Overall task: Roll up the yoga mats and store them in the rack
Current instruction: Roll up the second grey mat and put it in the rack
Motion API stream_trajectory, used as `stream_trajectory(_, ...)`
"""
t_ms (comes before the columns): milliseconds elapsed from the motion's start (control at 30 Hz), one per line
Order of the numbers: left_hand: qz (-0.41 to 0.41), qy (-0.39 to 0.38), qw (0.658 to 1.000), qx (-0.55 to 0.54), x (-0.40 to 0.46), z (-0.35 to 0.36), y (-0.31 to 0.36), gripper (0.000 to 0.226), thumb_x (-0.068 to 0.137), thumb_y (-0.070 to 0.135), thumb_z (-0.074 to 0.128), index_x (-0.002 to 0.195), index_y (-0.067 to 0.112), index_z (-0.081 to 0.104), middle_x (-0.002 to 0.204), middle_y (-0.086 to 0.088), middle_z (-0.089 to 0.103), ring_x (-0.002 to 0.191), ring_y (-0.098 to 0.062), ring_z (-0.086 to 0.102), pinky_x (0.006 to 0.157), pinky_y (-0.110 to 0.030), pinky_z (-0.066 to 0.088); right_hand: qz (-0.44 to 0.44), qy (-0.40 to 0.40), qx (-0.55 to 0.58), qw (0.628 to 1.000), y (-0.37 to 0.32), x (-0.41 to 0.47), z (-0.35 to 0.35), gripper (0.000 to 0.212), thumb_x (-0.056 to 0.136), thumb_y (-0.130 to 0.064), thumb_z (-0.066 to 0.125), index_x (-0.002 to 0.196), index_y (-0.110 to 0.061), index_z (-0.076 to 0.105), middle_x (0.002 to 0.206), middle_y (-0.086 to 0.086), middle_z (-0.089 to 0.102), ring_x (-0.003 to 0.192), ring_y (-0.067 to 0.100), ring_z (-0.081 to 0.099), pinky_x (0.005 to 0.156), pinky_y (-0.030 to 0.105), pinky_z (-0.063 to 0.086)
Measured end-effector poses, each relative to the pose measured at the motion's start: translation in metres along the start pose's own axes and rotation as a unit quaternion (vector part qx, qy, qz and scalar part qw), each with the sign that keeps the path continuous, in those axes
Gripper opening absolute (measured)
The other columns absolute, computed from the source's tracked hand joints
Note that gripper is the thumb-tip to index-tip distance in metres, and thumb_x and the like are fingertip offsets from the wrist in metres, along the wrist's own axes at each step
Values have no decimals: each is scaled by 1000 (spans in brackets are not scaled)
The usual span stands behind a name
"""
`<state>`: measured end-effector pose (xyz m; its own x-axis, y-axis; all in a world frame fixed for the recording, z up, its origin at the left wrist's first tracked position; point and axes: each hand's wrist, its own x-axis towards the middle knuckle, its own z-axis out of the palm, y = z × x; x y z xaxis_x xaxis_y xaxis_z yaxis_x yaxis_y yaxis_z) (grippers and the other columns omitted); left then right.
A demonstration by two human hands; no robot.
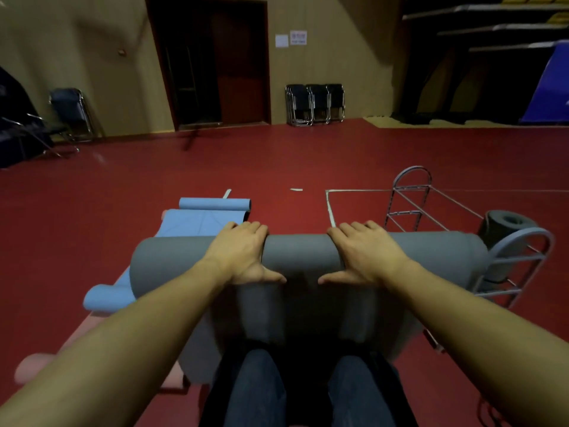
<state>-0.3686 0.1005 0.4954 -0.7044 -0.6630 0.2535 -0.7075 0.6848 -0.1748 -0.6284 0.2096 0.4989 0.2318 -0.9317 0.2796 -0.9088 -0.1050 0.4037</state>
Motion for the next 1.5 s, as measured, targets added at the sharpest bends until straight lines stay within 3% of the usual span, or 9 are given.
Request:
stream_trajectory(233,0,15,1000,-2,-9,-72,4,98,53,103,53,110,24,57,104,8,62,99,-20,59,101,-46,42,-3,21,6,1000,17,-9,-72,107,64,-104,34,130,-22,50,125,2,63,112,27,62,94,41,49)
stream_trajectory(433,-9,-139,986,-90,-48,-79,23,83,51,99,64,92,27,54,95,10,64,88,-20,60,80,-40,52,-17,-110,104,988,-2,-48,-84,99,55,-109,37,113,-30,54,111,1,70,98,32,67,80,40,50)
stream_trajectory(633,-17,-314,919,-237,-101,-36,47,79,48,88,79,99,27,70,95,14,73,88,-10,69,86,-35,59,-4,-266,259,928,-49,-105,-52,90,54,-104,52,101,-28,59,98,-4,70,84,21,62,82,37,55)
stream_trajectory(833,-10,-379,893,-242,-133,2,70,93,44,87,81,118,32,69,112,15,74,101,-12,70,97,-33,56,26,-310,352,883,-92,-149,-6,102,49,-104,56,115,-28,67,111,-9,74,100,17,68,92,36,55)
stream_trajectory(967,-17,-385,893,-234,-127,-14,68,93,40,92,77,108,29,74,103,13,76,94,-13,72,92,-35,59,36,-322,427,844,-81,-148,-18,87,55,-95,68,114,-31,71,105,-18,75,94,2,70,91,33,57)
stream_trajectory(1133,-38,-433,864,-256,-122,-40,64,73,49,84,82,97,28,79,95,11,79,88,-12,75,91,-36,61,45,-395,487,778,-64,-138,-40,67,65,-77,80,116,-35,74,107,-17,77,98,6,73,98,35,57)
stream_trajectory(1267,-51,-480,829,-283,-135,-25,69,52,58,77,84,91,38,76,101,19,76,95,-8,73,96,-31,57,41,-449,457,766,-74,-142,-32,48,71,-75,77,106,-42,72,106,-24,74,99,0,70,96,23,50)
stream_trajectory(1367,-40,-476,837,-267,-150,-6,74,77,62,80,79,125,36,67,121,19,68,111,-10,65,101,-29,48,50,-449,437,778,-92,-151,-13,81,61,-86,75,125,-36,64,120,-21,68,110,5,65,104,28,46)
stream_trajectory(1500,-39,-462,836,-294,-158,10,71,84,58,84,78,125,38,63,126,21,65,116,-8,62,107,-30,45,63,-447,449,771,-97,-151,1,95,46,-93,75,120,-35,61,118,-20,68,107,5,65,105,33,49)
